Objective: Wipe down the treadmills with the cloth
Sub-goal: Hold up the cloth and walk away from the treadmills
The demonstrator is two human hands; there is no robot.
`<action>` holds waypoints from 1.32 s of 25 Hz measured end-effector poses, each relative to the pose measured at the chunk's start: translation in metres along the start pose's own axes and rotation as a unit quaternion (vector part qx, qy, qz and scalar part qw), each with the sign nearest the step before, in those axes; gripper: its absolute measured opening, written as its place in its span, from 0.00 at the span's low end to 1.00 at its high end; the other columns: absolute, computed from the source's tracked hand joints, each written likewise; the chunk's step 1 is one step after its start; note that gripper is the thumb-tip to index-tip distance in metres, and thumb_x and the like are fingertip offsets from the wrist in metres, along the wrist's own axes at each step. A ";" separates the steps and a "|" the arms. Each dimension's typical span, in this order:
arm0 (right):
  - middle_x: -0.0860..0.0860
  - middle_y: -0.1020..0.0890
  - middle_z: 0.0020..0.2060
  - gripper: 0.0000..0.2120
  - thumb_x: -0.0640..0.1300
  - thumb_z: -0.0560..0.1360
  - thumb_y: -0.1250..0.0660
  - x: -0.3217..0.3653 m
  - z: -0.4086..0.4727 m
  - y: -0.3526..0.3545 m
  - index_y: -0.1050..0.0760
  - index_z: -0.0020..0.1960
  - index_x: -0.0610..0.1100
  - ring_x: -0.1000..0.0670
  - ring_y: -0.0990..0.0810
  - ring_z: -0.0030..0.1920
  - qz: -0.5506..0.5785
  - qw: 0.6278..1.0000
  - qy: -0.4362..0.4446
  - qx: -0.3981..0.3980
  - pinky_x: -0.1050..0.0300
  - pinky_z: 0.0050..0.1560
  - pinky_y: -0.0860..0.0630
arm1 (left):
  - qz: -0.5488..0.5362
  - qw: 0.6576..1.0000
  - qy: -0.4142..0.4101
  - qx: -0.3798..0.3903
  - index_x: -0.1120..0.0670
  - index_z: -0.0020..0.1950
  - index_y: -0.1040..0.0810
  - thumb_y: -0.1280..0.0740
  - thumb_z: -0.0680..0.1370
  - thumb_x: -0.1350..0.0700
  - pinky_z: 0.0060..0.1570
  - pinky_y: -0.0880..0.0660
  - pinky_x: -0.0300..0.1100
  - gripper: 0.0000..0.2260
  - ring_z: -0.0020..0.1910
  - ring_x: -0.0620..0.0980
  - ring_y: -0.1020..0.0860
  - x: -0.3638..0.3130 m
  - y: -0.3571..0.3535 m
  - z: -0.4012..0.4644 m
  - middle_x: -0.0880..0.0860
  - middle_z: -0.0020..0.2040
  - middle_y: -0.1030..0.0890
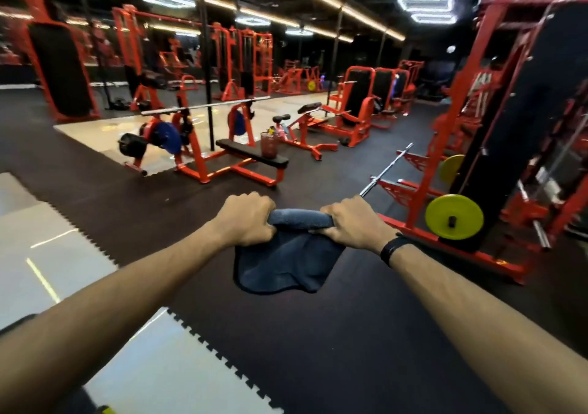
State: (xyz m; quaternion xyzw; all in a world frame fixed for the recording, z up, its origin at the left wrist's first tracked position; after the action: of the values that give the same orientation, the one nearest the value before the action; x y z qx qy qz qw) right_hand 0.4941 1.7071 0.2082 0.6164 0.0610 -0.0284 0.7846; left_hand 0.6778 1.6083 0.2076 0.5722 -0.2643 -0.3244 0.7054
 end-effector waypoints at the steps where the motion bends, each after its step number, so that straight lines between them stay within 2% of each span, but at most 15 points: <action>1: 0.46 0.15 0.42 0.15 0.59 0.79 0.36 -0.023 0.012 -0.010 0.32 0.40 0.52 0.40 0.19 0.46 -0.011 1.000 -0.010 -0.005 0.50 0.42 0.33 | -0.007 1.000 -0.007 -0.010 0.52 0.47 0.23 0.34 0.72 0.49 0.40 0.32 0.45 0.09 0.47 0.59 0.20 -0.002 -0.012 0.029 0.53 0.47 0.19; 5: 0.46 0.15 0.42 0.14 0.58 0.78 0.35 -0.117 0.060 -0.055 0.31 0.40 0.50 0.40 0.18 0.46 -0.035 0.998 -0.038 0.019 0.49 0.46 0.29 | -0.001 0.999 -0.039 -0.016 0.53 0.49 0.23 0.34 0.73 0.47 0.40 0.32 0.45 0.12 0.49 0.59 0.20 -0.017 -0.061 0.137 0.54 0.50 0.19; 8: 0.46 0.15 0.42 0.16 0.61 0.78 0.35 -0.198 0.104 -0.086 0.25 0.43 0.49 0.41 0.18 0.46 -0.034 0.999 -0.035 0.015 0.49 0.45 0.28 | 0.007 0.997 -0.057 -0.043 0.53 0.47 0.25 0.34 0.73 0.46 0.40 0.32 0.45 0.12 0.48 0.59 0.20 -0.028 -0.090 0.229 0.55 0.50 0.19; 12: 0.44 0.15 0.43 0.19 0.63 0.78 0.36 -0.351 0.166 -0.152 0.21 0.46 0.47 0.40 0.19 0.46 -0.087 0.996 -0.025 -0.007 0.53 0.40 0.38 | 0.006 0.993 -0.078 -0.091 0.53 0.46 0.25 0.34 0.72 0.45 0.40 0.30 0.46 0.12 0.47 0.60 0.19 -0.066 -0.166 0.400 0.56 0.48 0.19; 14: 0.43 0.15 0.42 0.23 0.67 0.77 0.40 -0.438 0.198 -0.208 0.23 0.42 0.48 0.38 0.19 0.45 -0.114 0.992 -0.017 -0.052 0.53 0.40 0.39 | 0.025 0.986 -0.094 -0.138 0.52 0.45 0.25 0.33 0.72 0.46 0.42 0.27 0.47 0.11 0.47 0.60 0.19 -0.087 -0.222 0.494 0.56 0.46 0.18; 16: 0.44 0.15 0.44 0.27 0.70 0.73 0.47 -0.513 0.235 -0.258 0.23 0.43 0.49 0.38 0.19 0.47 -0.131 0.989 -0.015 -0.061 0.52 0.41 0.38 | 0.026 0.983 -0.091 -0.157 0.53 0.47 0.22 0.33 0.72 0.45 0.43 0.26 0.47 0.12 0.48 0.60 0.19 -0.096 -0.270 0.568 0.56 0.47 0.18; 17: 0.45 0.15 0.45 0.27 0.69 0.73 0.48 -0.547 0.262 -0.276 0.22 0.45 0.49 0.39 0.18 0.49 -0.133 0.989 -0.010 -0.057 0.52 0.41 0.39 | 0.027 0.985 -0.085 -0.148 0.53 0.49 0.22 0.33 0.72 0.45 0.43 0.28 0.47 0.13 0.48 0.59 0.19 -0.095 -0.289 0.609 0.55 0.47 0.18; 20: 0.46 0.15 0.49 0.19 0.63 0.78 0.38 -0.623 0.356 -0.311 0.21 0.50 0.48 0.40 0.19 0.54 -0.103 0.995 -0.017 0.003 0.52 0.44 0.39 | 0.027 0.994 -0.075 -0.075 0.53 0.50 0.23 0.34 0.73 0.44 0.43 0.30 0.47 0.13 0.50 0.60 0.20 -0.071 -0.313 0.723 0.56 0.48 0.19; 23: 0.44 0.15 0.50 0.22 0.64 0.78 0.37 -0.704 0.463 -0.321 0.20 0.51 0.47 0.40 0.19 0.54 -0.105 0.993 -0.025 -0.043 0.51 0.46 0.34 | -0.014 0.993 -0.055 -0.105 0.49 0.44 0.26 0.33 0.73 0.47 0.42 0.28 0.47 0.07 0.48 0.58 0.20 -0.031 -0.305 0.859 0.52 0.43 0.22; 25: 0.44 0.15 0.49 0.22 0.65 0.78 0.36 -0.761 0.523 -0.348 0.19 0.50 0.46 0.39 0.19 0.53 -0.096 0.991 -0.010 -0.093 0.48 0.49 0.29 | -0.032 0.987 -0.057 -0.147 0.48 0.43 0.26 0.32 0.73 0.48 0.41 0.32 0.45 0.06 0.47 0.57 0.21 -0.014 -0.319 0.934 0.52 0.43 0.21; 29: 0.48 0.14 0.47 0.29 0.71 0.72 0.46 -0.870 0.638 -0.387 0.19 0.49 0.50 0.42 0.18 0.50 -0.106 0.992 -0.010 -0.064 0.48 0.50 0.27 | -0.024 0.991 -0.061 -0.120 0.50 0.45 0.23 0.32 0.73 0.46 0.41 0.35 0.44 0.08 0.45 0.55 0.21 0.011 -0.356 1.086 0.49 0.40 0.24; 33: 0.50 0.16 0.42 0.17 0.66 0.76 0.35 -0.964 0.727 -0.396 0.26 0.41 0.53 0.45 0.20 0.44 -0.038 0.995 -0.047 -0.077 0.49 0.47 0.27 | -0.041 0.988 -0.070 -0.128 0.49 0.46 0.24 0.32 0.75 0.47 0.40 0.37 0.44 0.07 0.40 0.50 0.27 0.026 -0.351 1.213 0.48 0.38 0.26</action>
State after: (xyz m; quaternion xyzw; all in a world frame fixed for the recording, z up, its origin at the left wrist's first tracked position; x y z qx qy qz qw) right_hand -0.4649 0.8775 0.1217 0.5492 0.0495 -0.0827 0.8301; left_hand -0.2617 0.7702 0.1134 0.4635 -0.2455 -0.4231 0.7388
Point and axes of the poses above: each hand's wrist, its own z-axis towards the middle knuckle, its own y-axis out of the back of the hand, x = y × z, the point moved 3 cm from there along z, towards the middle knuckle
